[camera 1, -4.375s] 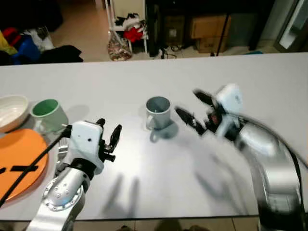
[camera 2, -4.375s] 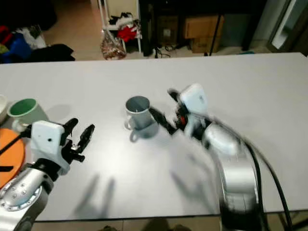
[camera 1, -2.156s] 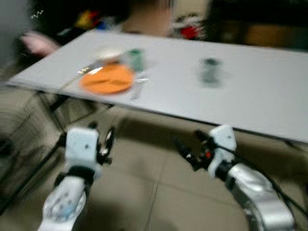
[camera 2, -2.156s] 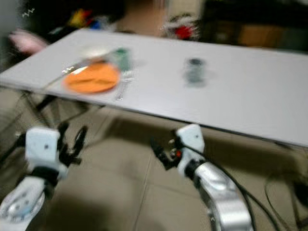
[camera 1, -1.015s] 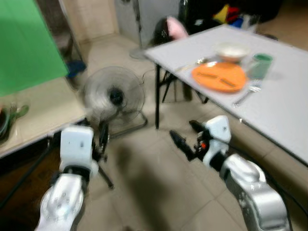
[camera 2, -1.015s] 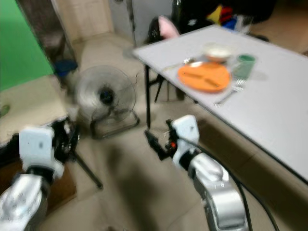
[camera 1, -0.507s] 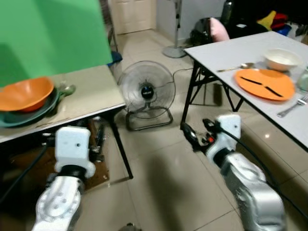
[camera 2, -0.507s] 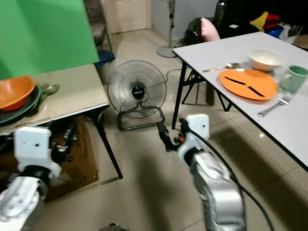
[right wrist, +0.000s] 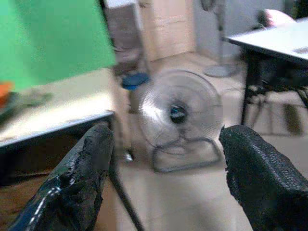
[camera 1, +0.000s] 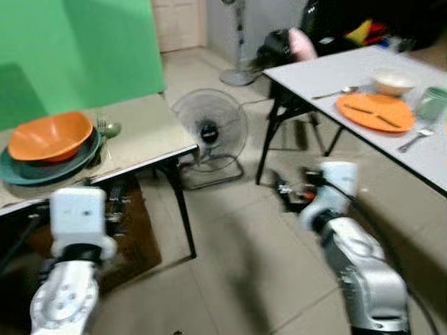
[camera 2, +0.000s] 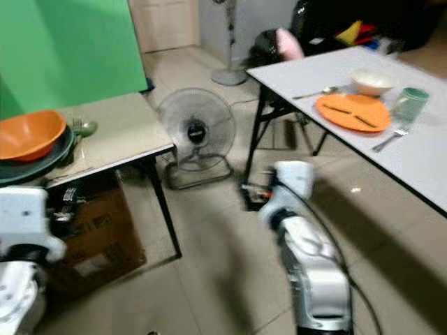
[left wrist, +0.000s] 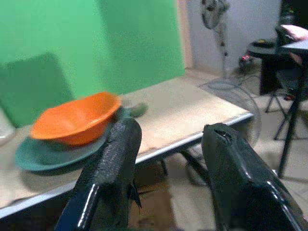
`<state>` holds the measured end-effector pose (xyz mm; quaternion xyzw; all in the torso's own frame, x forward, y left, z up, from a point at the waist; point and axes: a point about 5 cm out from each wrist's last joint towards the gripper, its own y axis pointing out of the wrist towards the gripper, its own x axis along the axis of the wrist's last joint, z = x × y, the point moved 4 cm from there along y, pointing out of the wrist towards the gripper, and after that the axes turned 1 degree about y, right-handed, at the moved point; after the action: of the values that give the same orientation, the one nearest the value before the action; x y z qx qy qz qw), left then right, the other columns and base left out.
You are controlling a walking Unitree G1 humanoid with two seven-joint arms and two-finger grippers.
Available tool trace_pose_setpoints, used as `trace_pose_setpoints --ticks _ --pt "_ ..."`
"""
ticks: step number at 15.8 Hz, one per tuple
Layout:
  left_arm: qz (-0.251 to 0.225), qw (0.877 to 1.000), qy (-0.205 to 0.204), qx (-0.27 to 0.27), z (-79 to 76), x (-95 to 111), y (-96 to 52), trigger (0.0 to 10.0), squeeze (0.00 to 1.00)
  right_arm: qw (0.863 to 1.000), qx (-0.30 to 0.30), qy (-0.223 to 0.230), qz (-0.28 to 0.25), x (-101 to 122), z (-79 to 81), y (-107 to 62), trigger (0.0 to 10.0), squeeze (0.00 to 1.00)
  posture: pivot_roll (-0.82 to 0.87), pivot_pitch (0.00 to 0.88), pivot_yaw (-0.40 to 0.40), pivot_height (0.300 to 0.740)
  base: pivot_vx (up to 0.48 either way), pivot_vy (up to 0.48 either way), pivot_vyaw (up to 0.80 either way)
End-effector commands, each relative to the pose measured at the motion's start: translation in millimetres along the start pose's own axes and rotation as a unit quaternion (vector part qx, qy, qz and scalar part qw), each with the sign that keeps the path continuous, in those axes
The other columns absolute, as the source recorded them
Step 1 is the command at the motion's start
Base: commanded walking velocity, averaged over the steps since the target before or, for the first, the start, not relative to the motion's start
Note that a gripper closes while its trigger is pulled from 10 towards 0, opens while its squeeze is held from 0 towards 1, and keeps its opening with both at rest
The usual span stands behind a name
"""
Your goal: Setting the table
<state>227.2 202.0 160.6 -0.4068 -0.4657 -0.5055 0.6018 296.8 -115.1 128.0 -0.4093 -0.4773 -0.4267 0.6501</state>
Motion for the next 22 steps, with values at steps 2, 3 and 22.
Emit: trace_pose_setpoints --ticks 2,3,22 --pt "-0.01 1.0 -0.004 0.009 1.6 5 -6.9 10.0 0.0 1.0 -0.008 -0.003 -0.001 2 -4.4 -0.9 10.0 0.0 -0.01 0.0 0.022 0.74 0.0 0.33 0.0" --pt "-0.011 1.0 -0.005 0.015 2.9 5 -10.3 10.0 0.0 1.0 -0.003 -0.002 0.002 1 -2.9 -1.0 10.0 0.0 -0.01 0.0 0.022 0.74 0.0 0.0 0.0" --pt "-0.022 0.995 -0.009 0.095 35.7 14 -40.1 10.0 0.0 0.999 0.029 0.013 0.014 0 7.8 3.9 10.0 0.0 0.02 0.0 -0.004 0.74 0.013 0.0 0.38"
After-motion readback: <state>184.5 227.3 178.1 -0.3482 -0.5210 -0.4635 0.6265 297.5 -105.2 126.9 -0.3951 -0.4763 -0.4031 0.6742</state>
